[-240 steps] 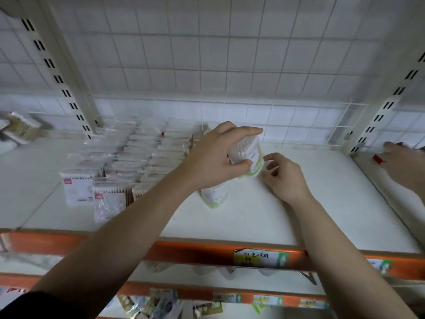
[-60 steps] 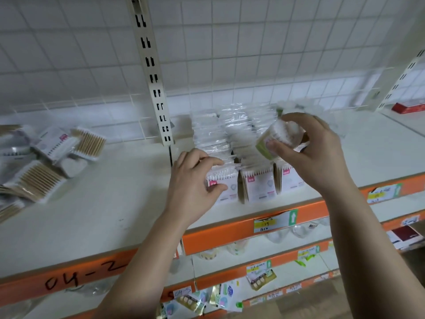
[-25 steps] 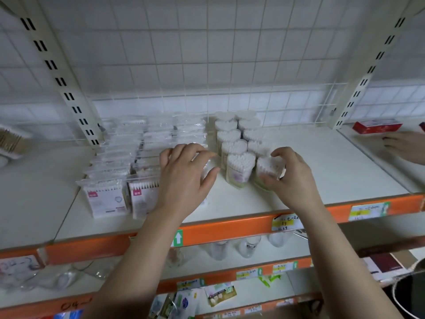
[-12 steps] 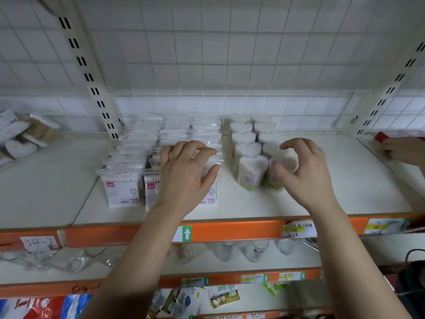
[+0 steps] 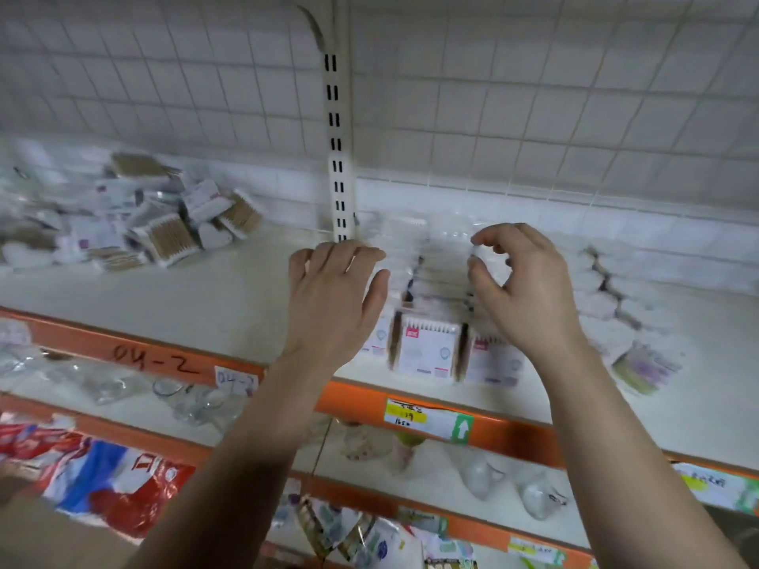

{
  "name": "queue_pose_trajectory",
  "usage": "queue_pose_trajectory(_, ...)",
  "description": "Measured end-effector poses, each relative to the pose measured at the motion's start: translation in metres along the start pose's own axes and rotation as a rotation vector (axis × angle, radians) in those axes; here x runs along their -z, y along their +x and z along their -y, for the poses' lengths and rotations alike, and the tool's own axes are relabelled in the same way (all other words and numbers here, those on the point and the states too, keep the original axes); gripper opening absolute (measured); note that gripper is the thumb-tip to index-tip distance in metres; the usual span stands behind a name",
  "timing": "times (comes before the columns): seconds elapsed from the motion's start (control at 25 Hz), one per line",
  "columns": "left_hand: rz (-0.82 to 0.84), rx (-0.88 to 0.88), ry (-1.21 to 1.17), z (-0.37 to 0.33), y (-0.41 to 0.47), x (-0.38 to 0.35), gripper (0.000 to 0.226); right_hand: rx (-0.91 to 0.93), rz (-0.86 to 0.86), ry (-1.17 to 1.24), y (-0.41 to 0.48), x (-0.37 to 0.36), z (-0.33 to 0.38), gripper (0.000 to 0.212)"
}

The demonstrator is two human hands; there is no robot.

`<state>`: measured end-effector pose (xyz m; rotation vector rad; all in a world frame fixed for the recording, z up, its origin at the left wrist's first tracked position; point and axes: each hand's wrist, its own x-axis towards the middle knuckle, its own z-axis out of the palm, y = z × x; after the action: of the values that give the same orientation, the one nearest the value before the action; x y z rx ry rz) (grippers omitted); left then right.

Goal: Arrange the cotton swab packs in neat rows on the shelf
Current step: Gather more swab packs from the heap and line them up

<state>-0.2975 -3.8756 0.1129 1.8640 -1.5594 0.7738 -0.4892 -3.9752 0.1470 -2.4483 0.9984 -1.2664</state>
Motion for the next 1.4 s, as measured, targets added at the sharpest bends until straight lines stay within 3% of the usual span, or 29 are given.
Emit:
queue_pose_trajectory(0.4,0.039,0.161,0.070,0.183,-0.024,0.032,0.035,0.136,0.086,0.134,0.058,-0.159,0.134,0.020)
queue_pose_trajectory(0.84,0.063,0.228,0.066,0.352,-0.043,0.029,0.033,0.082,0.278,0.189,0.088,-0.317,0.223,0.018)
queue_pose_trajectory(1.16,-0.025,0.262,0.081,0.405,-0.017,-0.002,0.025,0.040,0.405,0.095,0.117,-0.375,0.243,0.030)
queue_pose_trajectory(1.32,-0.118,0.272,0.091,0.412,-0.026,-0.010,0.023,0.119,0.410,0.133,0.113,-0.394,0.245,0.052)
queue_pose_trajectory(1.4,-0.102,0.272,0.092,0.412,-0.025,-0.010,0.025,0.152,0.413,0.130,0.107,-0.403,0.242,0.050)
